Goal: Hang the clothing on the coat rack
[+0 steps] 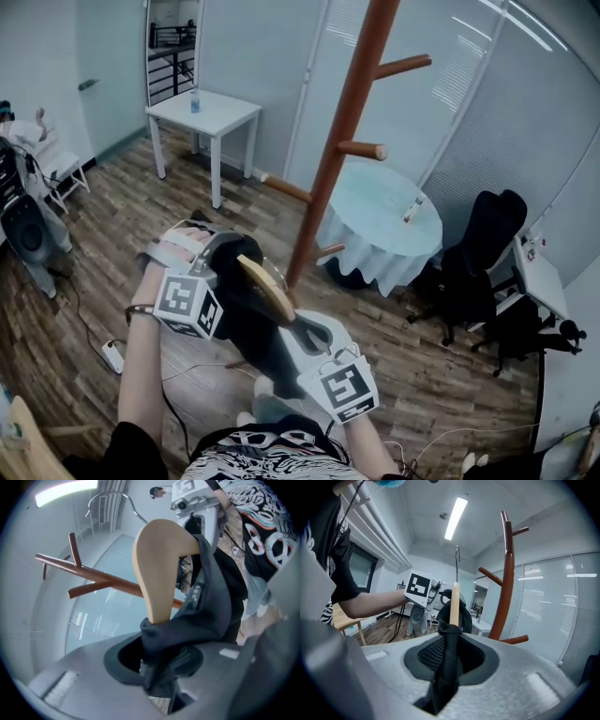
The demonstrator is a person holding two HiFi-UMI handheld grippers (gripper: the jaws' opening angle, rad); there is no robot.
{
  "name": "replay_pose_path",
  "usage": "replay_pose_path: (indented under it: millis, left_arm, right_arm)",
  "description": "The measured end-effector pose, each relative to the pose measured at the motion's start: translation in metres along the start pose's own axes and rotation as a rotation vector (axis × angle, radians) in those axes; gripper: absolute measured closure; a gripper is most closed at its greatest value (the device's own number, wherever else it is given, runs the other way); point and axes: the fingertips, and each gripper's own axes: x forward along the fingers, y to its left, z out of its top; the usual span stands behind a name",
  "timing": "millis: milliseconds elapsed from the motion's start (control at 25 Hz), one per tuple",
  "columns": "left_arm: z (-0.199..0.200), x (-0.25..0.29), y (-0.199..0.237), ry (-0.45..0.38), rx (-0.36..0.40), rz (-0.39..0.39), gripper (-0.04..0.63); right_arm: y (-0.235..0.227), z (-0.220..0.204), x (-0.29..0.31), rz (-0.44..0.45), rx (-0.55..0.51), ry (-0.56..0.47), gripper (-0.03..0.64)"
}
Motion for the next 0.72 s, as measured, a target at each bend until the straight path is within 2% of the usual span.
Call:
replay_pose_path:
  millis: [240,400,720]
  left_arm:
    - [-0.001,0.016,0.006,-0.028,0.007,-0.028,0.497]
    - [-0.005,0.026,0.006,-0.041,0.012,-0.073,0.495]
    - [-0.006,0.058,0.017,-0.080,0.028,-0.129,0.495]
  right_arm:
    - [-0.011,0.000,0.006,-0.001,0.060,0.036,0.551]
    - [-0.014,0.000,0.014,0.012,0.086,0.052,0.549]
    - [-0.038,-0.003,0.026,-0.017,0.116,0.078,0.548]
